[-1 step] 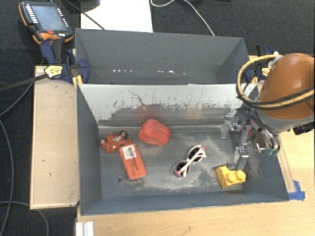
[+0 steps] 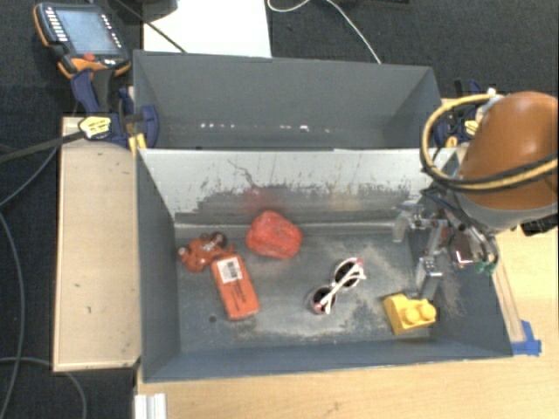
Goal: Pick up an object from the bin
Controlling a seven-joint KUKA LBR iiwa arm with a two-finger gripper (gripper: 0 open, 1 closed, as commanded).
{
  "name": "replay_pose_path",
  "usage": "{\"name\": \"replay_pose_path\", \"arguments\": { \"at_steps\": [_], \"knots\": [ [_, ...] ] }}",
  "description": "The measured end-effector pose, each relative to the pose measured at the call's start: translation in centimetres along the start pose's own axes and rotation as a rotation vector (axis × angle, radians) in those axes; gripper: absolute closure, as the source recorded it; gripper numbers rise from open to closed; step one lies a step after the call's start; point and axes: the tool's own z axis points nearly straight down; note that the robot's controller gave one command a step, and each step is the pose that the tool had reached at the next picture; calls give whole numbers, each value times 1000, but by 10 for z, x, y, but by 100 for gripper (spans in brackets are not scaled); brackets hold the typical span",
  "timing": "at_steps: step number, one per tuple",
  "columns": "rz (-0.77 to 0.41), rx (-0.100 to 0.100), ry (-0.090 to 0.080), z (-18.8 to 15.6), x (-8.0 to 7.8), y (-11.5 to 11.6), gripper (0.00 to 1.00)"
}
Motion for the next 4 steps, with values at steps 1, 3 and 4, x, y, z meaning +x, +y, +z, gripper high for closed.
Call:
{"name": "replay_pose_path", "arguments": {
  "at_steps": [1, 3, 4],
  "knots": [
    [-136, -2, 1, 123, -25, 75, 0],
    [-504, -2, -1, 117, -13, 99, 0],
    [-676, 1, -8, 148, -2, 96, 0]
  ]
}}
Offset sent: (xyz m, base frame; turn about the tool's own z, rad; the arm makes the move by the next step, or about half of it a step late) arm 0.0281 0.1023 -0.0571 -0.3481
